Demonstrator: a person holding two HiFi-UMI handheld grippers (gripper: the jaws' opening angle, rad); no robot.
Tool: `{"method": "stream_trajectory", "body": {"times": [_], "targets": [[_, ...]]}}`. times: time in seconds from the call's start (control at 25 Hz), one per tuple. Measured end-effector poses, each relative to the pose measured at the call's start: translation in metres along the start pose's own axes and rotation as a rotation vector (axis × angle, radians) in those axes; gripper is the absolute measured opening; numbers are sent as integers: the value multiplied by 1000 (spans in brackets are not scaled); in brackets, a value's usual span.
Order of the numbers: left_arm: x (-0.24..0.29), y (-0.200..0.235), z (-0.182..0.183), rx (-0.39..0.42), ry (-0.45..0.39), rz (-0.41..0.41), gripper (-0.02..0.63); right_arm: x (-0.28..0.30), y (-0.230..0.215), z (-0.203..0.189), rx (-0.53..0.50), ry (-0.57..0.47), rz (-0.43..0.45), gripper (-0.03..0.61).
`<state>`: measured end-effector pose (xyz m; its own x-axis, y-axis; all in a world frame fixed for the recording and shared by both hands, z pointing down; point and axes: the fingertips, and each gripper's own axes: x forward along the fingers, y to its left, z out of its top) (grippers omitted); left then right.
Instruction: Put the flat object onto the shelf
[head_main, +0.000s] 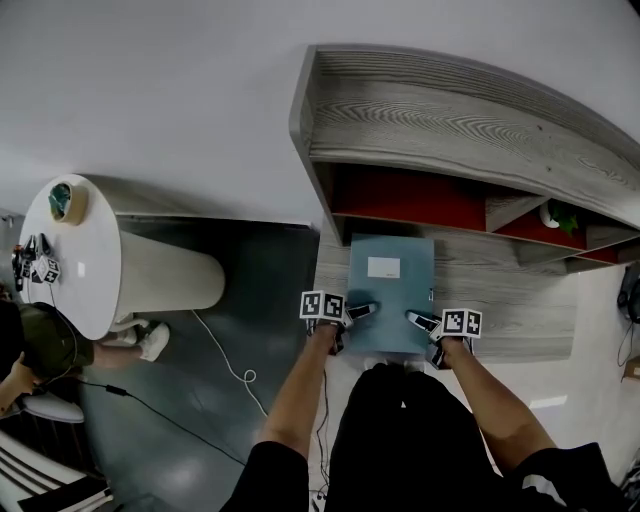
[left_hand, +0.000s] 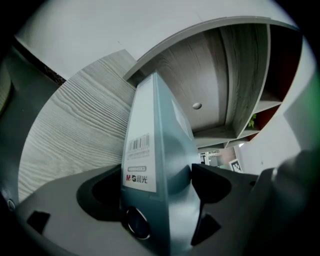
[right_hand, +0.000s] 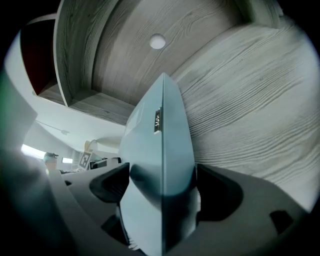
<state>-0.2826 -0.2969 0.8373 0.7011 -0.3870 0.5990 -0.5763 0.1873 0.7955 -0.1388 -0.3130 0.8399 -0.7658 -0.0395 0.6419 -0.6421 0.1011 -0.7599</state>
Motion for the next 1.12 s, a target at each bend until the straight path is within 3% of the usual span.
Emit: {"method": "stream_trajectory", "body": {"times": [0.16,0.56,0.76,0.92,1.12], "targets": [[1,1,-5,84,47,64,393,-8,-4,0,-62,21,-22,382],[-3,6,-7,90,5,133,393,-5,-7,-7,-87,47,-30,374],[-10,10,-2,205,-40,252,393,-1,-12,-26,-195,128,-98,363],[-11,10,-1,351,-17,331,391,2,-13,-30,-171,116,-93,354],[-16,2,2,355,-68,319,391,2,-12,-30,-162,104,-72,354]]}}
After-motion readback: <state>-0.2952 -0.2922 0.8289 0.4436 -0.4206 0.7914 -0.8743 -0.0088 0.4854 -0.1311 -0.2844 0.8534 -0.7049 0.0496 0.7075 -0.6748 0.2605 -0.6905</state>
